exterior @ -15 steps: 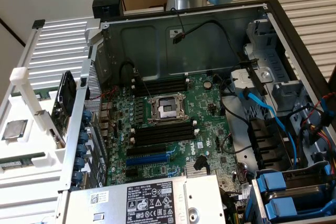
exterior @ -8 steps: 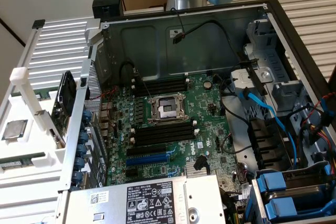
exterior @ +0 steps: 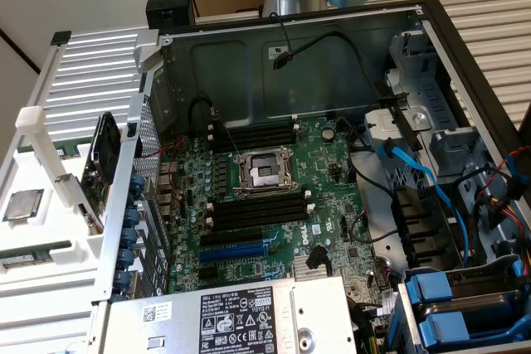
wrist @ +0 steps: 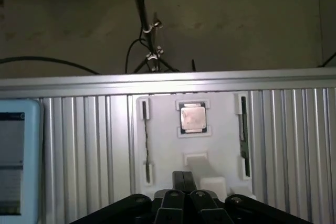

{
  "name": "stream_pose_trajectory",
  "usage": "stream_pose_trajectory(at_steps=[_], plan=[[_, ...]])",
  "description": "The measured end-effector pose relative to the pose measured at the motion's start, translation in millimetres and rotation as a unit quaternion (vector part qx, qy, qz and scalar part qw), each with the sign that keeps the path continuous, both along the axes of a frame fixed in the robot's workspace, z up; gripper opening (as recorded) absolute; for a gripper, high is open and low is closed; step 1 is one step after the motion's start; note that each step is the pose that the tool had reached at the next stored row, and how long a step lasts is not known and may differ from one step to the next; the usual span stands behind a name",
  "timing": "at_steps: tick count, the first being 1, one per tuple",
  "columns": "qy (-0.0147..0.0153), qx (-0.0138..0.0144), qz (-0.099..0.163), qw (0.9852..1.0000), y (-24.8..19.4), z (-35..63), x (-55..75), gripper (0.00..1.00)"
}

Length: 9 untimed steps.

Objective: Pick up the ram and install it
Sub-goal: 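Pick up the ram and move it above insertion slot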

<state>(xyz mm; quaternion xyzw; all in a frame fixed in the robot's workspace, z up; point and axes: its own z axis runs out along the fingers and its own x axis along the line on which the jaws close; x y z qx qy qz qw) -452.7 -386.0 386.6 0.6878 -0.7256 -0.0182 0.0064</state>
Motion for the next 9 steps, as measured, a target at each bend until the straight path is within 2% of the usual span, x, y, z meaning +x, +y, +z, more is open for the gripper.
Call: stream_pose_trajectory(at_steps=[1, 2, 4, 5, 9], plan=[[-0.0025, -0.0002, 0.0, 1.0, 0.1, -0.5, -2.0, 0.11], [-0.0144, -0.0016, 0.0, 0.9999, 0.0, -1.0, -5.5, 0.11], [-0.0264, -0.0026, 0.0, 0.9996, 0.0, -1.4, -9.1, 0.11], [-0.0287, -0.0026, 0.0, 0.9996, 0.0, -1.5, -10.3, 0.11], [-0.0298, -0.0026, 0.002, 0.9996, -1.1, -2.7, -11.9, 0.11]])
